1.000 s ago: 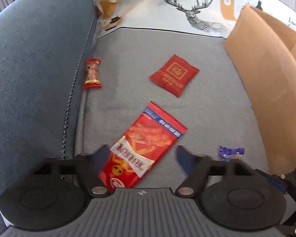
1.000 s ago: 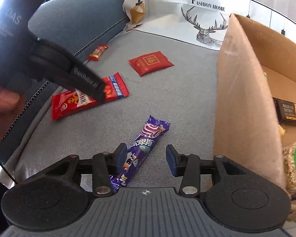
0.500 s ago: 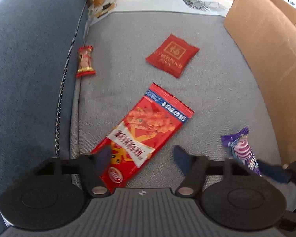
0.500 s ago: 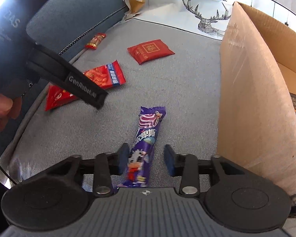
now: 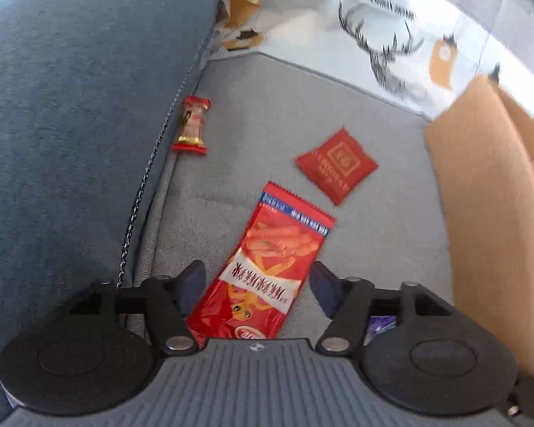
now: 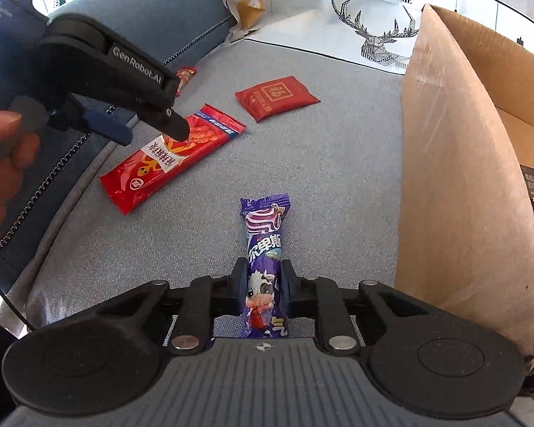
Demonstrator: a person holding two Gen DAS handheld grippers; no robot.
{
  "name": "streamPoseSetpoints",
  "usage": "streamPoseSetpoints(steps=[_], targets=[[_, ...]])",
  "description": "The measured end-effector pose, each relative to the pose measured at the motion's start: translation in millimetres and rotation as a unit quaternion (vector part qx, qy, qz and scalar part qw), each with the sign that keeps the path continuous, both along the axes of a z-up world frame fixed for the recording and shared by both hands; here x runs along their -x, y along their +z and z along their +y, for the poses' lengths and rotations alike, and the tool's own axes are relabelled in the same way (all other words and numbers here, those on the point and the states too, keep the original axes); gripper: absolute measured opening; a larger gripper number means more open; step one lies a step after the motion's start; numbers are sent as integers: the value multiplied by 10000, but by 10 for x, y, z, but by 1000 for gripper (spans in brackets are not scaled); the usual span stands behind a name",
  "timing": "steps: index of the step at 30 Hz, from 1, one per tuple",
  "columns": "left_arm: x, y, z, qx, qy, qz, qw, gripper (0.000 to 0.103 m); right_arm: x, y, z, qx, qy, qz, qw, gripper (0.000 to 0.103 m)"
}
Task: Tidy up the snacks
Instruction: 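Grasp the red spicy strip pack with the left tool while the right tool holds the candy bar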
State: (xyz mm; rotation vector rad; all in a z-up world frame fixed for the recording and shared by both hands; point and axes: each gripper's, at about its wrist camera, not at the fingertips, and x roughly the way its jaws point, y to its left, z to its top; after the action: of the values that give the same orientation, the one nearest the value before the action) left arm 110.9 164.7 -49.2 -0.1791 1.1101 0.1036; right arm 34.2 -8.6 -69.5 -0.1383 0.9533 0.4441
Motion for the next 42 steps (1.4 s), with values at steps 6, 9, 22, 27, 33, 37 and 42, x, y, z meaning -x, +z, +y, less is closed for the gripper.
streamPoseSetpoints(steps=[6,9,22,27,33,37,42], targets=[[-69,-117,-158,-580,-407,126,9974,84,-14,-23,24,18,6,30,10000,31],[-125,-222,-150,-713,-487,269,9959,84,-13,-32,57,32,49,48,10000,32],[-96,-157,-238,-596,-625,171,9961,52,-3,-28,68,54,135,9,9999,17],[-62,-92,-197,-423,-429,104,9981,52,-10,43,20,-56,-5,-107,9999,17],[-88,-164,-218,-570,-506,392,9963,56,-37,-16,23,54,-20,123,9999,20],[-91,-194,-248,-666,-608,384,9952,58,-41,-35,27,80,-5,116,9999,20],[-91,-187,-256,-668,-626,319,9953,51,-32,-42,32,147,76,59,9998,18]])
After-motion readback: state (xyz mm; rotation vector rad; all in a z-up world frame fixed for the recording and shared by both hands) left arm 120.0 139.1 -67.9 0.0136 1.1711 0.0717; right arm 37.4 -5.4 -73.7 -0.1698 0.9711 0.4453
